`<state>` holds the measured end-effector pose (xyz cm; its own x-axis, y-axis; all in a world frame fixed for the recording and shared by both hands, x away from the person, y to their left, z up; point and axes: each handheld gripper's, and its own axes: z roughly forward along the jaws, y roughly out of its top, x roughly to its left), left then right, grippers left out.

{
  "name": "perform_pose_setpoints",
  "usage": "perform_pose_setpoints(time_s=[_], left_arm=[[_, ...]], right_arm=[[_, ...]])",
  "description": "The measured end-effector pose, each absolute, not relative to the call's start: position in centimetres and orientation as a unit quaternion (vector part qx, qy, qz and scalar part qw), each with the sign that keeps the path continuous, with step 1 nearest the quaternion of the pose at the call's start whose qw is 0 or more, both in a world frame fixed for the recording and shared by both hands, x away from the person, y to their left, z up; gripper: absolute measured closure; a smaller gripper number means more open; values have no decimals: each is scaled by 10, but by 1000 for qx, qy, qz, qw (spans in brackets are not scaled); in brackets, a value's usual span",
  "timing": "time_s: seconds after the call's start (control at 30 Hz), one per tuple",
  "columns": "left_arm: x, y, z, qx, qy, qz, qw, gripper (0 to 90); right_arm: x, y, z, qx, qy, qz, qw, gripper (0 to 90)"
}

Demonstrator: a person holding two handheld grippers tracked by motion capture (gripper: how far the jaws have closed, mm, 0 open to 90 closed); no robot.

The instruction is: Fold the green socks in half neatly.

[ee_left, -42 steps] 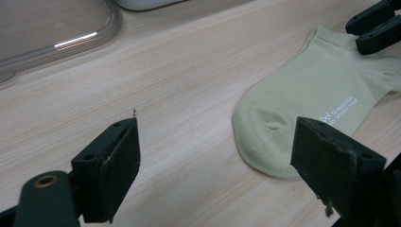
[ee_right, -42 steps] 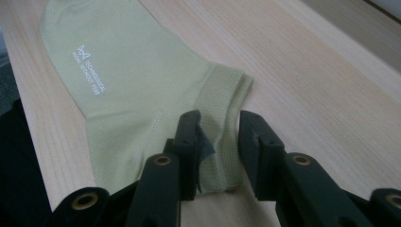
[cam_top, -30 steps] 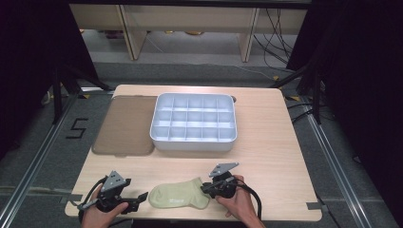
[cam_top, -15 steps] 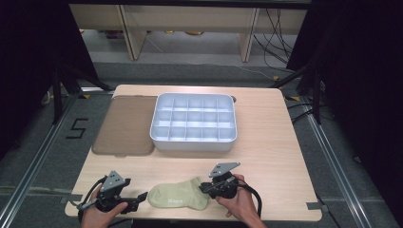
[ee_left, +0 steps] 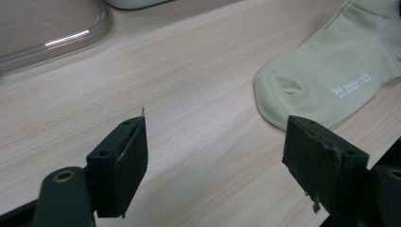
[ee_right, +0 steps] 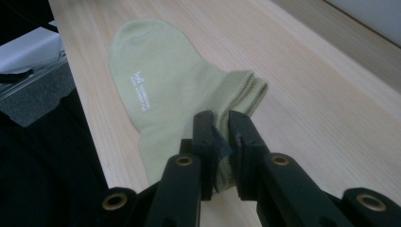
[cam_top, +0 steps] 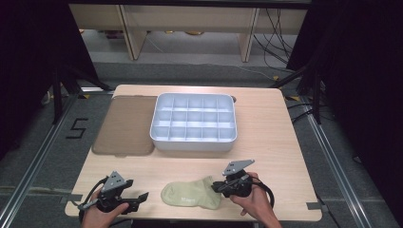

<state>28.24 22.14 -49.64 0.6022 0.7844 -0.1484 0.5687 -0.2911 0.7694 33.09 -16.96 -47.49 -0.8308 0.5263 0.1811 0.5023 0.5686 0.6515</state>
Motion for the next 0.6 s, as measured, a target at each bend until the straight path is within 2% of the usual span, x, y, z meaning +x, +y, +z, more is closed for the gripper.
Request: perform_pose_setpoints(time_s=[0.4,0.6], left_arm=[[283,204,-497,802,411,100,422,267],[290,181,-497,813,387,101,424,331]], right_arm=[[343,-193,-482,295,888,353,8,822],[344,-194,-486,309,886,346,8,822]])
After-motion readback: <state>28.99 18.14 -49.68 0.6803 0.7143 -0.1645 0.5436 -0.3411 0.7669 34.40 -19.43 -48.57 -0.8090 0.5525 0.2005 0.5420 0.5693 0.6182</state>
